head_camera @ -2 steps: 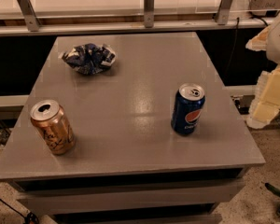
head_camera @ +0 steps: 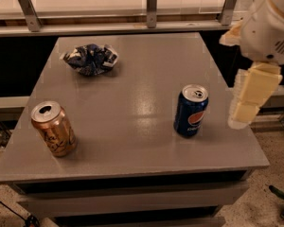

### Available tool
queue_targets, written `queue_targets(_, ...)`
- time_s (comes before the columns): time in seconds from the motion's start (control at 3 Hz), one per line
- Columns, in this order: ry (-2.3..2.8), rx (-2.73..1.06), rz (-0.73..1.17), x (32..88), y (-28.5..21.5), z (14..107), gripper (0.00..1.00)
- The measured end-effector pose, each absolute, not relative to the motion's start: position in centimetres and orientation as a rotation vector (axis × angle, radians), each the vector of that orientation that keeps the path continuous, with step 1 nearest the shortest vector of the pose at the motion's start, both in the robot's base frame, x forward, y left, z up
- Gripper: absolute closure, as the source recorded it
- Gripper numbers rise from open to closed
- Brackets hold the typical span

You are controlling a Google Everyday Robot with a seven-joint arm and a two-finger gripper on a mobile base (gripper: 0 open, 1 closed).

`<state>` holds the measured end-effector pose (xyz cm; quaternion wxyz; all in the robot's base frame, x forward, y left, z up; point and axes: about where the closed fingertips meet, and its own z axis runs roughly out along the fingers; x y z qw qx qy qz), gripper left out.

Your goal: Pick orange can

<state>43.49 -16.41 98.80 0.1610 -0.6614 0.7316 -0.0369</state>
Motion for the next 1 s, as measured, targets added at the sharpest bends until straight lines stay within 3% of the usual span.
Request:
queue_targets(0.67, 1.663, -2.258, -0.067, 40.1, -0.3, 101.2, 0.00)
queue_targets(1.0, 1.602, -2.262, -0.093, 39.1, 1.3, 102.6, 0.00)
